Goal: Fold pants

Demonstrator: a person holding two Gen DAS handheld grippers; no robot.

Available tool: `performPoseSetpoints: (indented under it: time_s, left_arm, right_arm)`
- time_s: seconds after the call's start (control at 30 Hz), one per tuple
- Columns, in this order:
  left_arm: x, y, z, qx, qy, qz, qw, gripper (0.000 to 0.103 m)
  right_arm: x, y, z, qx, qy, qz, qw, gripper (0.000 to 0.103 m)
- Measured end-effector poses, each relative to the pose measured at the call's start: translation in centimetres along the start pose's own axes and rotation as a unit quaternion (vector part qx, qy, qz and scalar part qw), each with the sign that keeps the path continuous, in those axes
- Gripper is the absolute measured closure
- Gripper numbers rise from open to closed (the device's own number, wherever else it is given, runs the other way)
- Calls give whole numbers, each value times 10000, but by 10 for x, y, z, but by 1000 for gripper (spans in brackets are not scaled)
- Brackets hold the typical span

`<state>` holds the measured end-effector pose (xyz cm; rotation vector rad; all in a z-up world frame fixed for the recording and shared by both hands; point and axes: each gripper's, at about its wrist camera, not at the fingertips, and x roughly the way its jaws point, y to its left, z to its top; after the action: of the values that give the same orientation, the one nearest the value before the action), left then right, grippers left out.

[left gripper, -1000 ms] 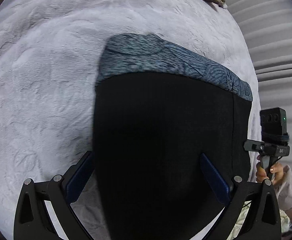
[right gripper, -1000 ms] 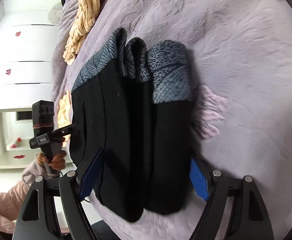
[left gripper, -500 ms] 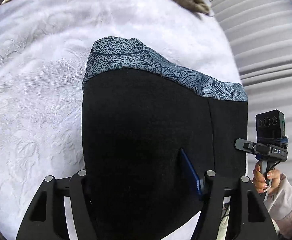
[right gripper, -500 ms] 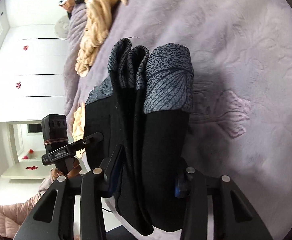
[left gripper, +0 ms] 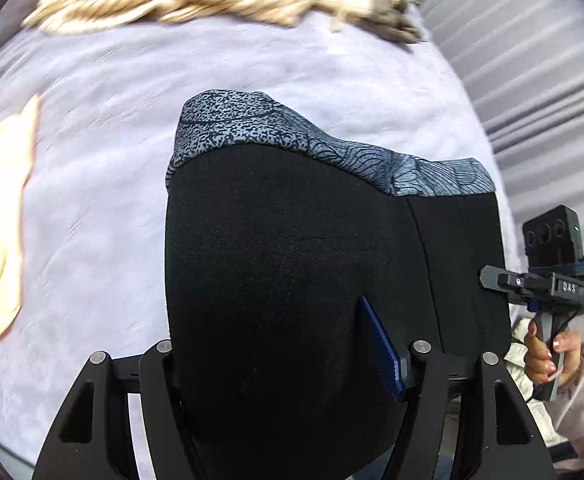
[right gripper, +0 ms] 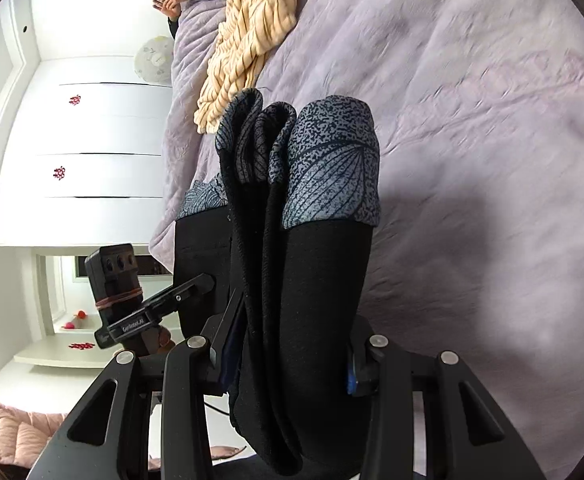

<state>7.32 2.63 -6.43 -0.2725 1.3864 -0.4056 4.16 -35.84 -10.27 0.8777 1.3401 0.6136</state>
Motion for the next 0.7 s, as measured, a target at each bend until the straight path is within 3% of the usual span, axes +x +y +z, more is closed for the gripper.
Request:
performPoseSetpoints:
  time_s: [0.07, 0.13, 0.17, 0.2, 0.27, 0.33, 0.4, 0.43, 0.47, 0.5, 0.53, 0.7]
  left_arm:
    - [8, 24, -9, -198, 16, 251, 9995, 29]
    - [22, 48, -18, -518, 177, 901, 9944, 28]
    - [26, 57, -22, -612, 275, 1311, 9891, 28]
    - [24, 66, -28, -682, 291, 1538, 9853, 28]
    - [9, 74, -37, -897, 131, 1396, 9860, 28]
    - [-6, 76, -44, -880, 10, 1557, 9839, 26]
    - [-13, 70, -48, -815, -82, 1715, 9818, 13]
    - [-17, 65, -49, -782, -186, 1784, 9807, 11]
    - [-18, 58, -49, -738, -259, 1828, 9800, 11]
    - [-17, 50, -49, -666, -291, 1858, 9799, 11]
    - [-13, 42, -49, -602, -300, 1874, 9800, 11]
    - [25, 15, -63, -273, -13, 1950, 9804, 11]
  right_arm:
    - [27, 6, -9, -26, 69, -106, 9999, 60]
    - [48, 4, -14, -41, 183, -396, 9990, 58]
    - [62, 1, -16, -10, 281, -745, 9968, 51]
    - [76, -1, -17, 15, 407, -1381, 9896, 47]
    - [87, 5, -21, -237, 565, -2166, 9743, 42]
    - [85, 24, -29, -717, 483, -2582, 9622, 40]
    - [77, 38, -37, -1026, 403, -3070, 9453, 40]
    - [73, 44, -40, -1058, 351, -3191, 9412, 40]
    - [68, 48, -42, -1046, 277, -3199, 9412, 48]
    - [62, 57, -44, -1028, 175, -3061, 9463, 63]
    - [60, 64, -47, -1064, 126, -2947, 9496, 67]
    - [79, 83, -60, -1384, 238, -2984, 9441, 68]
